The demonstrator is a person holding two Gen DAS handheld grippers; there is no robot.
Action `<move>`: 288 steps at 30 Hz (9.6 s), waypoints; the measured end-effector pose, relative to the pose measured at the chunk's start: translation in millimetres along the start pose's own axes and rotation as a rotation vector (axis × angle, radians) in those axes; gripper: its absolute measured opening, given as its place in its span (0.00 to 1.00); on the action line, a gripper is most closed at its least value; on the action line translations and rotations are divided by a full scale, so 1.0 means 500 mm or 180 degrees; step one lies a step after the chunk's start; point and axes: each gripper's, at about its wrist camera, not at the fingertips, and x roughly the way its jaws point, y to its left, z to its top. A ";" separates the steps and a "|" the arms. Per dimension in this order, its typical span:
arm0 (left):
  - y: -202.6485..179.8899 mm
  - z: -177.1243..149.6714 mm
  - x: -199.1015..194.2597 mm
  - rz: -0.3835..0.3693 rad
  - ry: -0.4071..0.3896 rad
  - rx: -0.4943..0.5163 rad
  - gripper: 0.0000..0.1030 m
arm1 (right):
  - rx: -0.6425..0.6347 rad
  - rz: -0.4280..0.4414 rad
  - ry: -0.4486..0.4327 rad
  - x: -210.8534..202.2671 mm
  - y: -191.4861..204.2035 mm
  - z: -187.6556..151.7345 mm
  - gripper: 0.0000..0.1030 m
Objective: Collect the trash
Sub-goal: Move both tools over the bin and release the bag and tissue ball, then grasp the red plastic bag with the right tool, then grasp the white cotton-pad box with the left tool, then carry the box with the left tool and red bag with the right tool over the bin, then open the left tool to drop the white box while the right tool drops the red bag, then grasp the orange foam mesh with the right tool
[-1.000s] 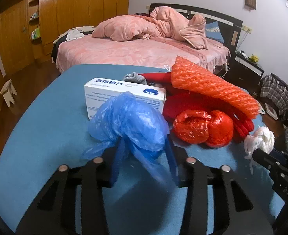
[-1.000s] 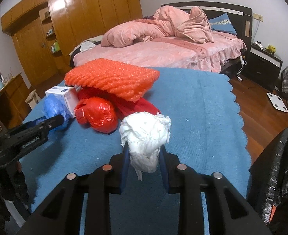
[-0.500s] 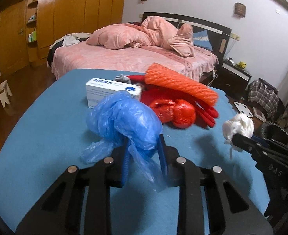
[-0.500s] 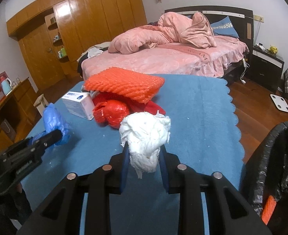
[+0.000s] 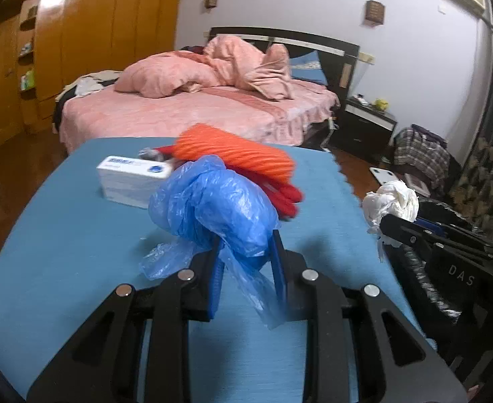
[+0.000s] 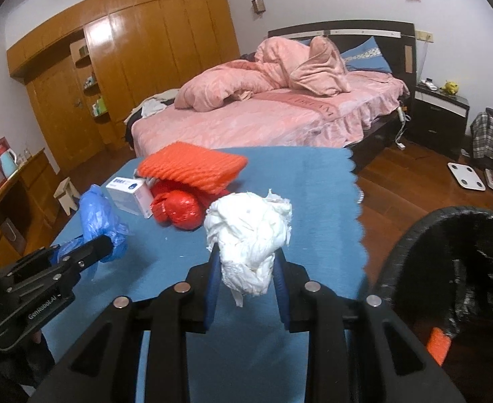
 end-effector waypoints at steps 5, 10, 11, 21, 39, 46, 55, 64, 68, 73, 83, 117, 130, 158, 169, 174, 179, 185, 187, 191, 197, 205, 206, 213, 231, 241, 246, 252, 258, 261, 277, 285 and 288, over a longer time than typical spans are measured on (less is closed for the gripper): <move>-0.067 0.009 0.004 -0.0201 -0.0010 0.0122 0.24 | 0.0076 -0.0151 -0.0062 -0.044 -0.053 -0.004 0.28; -0.142 0.018 0.009 -0.0433 -0.0033 0.0259 0.24 | 0.0172 -0.0346 -0.0124 -0.092 -0.117 -0.012 0.28; -0.160 0.020 0.009 -0.0485 -0.0043 0.0290 0.24 | 0.0195 -0.0400 -0.0134 -0.102 -0.133 -0.014 0.28; -0.355 0.025 0.031 -0.1090 -0.0045 0.0651 0.25 | 0.0466 -0.0891 -0.0207 -0.184 -0.287 -0.042 0.28; -0.513 -0.016 0.092 -0.1657 0.0267 0.0945 0.73 | 0.0821 -0.1458 -0.0282 -0.277 -0.451 -0.099 0.67; -0.422 -0.002 0.065 -0.1267 0.0084 0.0746 0.85 | 0.0747 -0.1427 -0.0383 -0.275 -0.419 -0.086 0.94; -0.236 0.030 0.033 -0.0581 -0.0112 0.0488 0.87 | 0.0523 -0.1202 -0.0429 -0.210 -0.283 -0.031 0.94; -0.028 0.034 0.011 0.0145 -0.0157 0.0178 0.87 | 0.0167 -0.0620 -0.0340 -0.068 -0.090 0.031 0.94; 0.041 0.028 0.012 0.0358 -0.0137 0.0035 0.87 | 0.0083 -0.0497 -0.0294 -0.003 -0.018 0.047 0.94; 0.120 0.023 0.019 0.0585 -0.0103 -0.0102 0.87 | -0.0049 -0.0303 -0.0221 0.069 0.048 0.062 0.94; 0.231 0.025 0.046 0.0867 -0.0048 -0.0260 0.87 | -0.0227 -0.0085 0.0042 0.187 0.134 0.058 0.81; 0.229 0.069 0.164 0.0664 0.0127 -0.0360 0.87 | -0.0372 0.0183 0.0362 0.293 0.169 0.069 0.33; 0.268 0.067 0.224 0.0864 0.0484 -0.0626 0.87 | -0.0323 0.0194 0.0413 0.302 0.152 0.061 0.33; 0.357 0.043 0.176 0.1316 0.0511 -0.0988 0.87 | -0.0323 0.0150 0.0405 0.299 0.149 0.055 0.33; 0.310 0.078 0.186 0.1025 0.0290 -0.0857 0.87 | -0.0308 0.0141 0.0429 0.301 0.148 0.055 0.33; 0.298 0.104 0.228 0.1089 0.0321 -0.0757 0.87 | -0.0293 0.0140 0.0448 0.304 0.146 0.055 0.33; 0.307 0.101 0.265 0.1045 0.0562 -0.0698 0.54 | -0.0281 0.0145 0.0465 0.306 0.144 0.055 0.33; 0.317 0.088 0.240 0.0986 0.0496 -0.0744 0.32 | -0.0300 0.0146 0.0445 0.303 0.146 0.056 0.33; 0.313 0.084 0.216 0.0974 0.0428 -0.0705 0.28 | -0.0310 0.0160 0.0404 0.294 0.147 0.057 0.33; 0.304 0.073 0.174 0.0922 0.0362 -0.0701 0.28 | -0.0314 0.0224 0.0383 0.277 0.153 0.053 0.33; 0.279 0.041 0.110 0.0841 0.0343 -0.0699 0.28 | -0.0305 0.0328 0.0368 0.240 0.159 0.043 0.33; 0.217 0.015 0.049 0.0705 0.0330 -0.0573 0.28 | -0.0252 0.0358 0.0215 0.163 0.145 0.049 0.33; 0.206 0.017 0.044 0.0689 0.0317 -0.0542 0.28 | -0.0243 0.0352 0.0192 0.152 0.142 0.051 0.33; 0.125 0.031 0.016 0.0475 0.0248 -0.0393 0.28 | -0.0095 0.0257 0.0013 0.060 0.086 0.059 0.33; -0.244 0.056 0.054 -0.0618 0.0266 0.0240 0.28 | 0.0396 -0.0709 -0.0160 -0.154 -0.213 0.008 0.33; -0.440 0.036 0.083 -0.1163 0.0345 0.0623 0.29 | 0.0675 -0.1170 -0.0205 -0.231 -0.360 -0.037 0.33; -0.478 0.030 0.110 -0.1425 0.0477 0.0655 0.64 | 0.0834 -0.1365 -0.0218 -0.262 -0.408 -0.068 0.46; -0.437 0.031 0.096 -0.1245 0.0333 0.0654 0.73 | 0.0898 -0.1495 -0.0290 -0.274 -0.427 -0.076 0.88; -0.327 0.043 0.071 -0.0761 0.0162 0.0528 0.83 | 0.0885 -0.1344 -0.0309 -0.256 -0.393 -0.058 0.94; -0.260 0.051 0.061 -0.0515 0.0114 0.0401 0.83 | 0.0796 -0.1215 -0.0317 -0.232 -0.352 -0.041 0.94; 0.068 0.096 0.063 0.0560 -0.0037 -0.0077 0.84 | 0.0064 -0.0322 -0.0206 0.053 -0.066 0.100 0.94; 0.134 0.127 0.111 0.0694 -0.0060 -0.0252 0.84 | -0.0216 -0.0103 -0.0031 0.188 0.029 0.127 0.91; 0.141 0.136 0.132 0.0716 -0.0081 -0.0286 0.84 | -0.0296 -0.0047 0.0044 0.228 0.042 0.131 0.86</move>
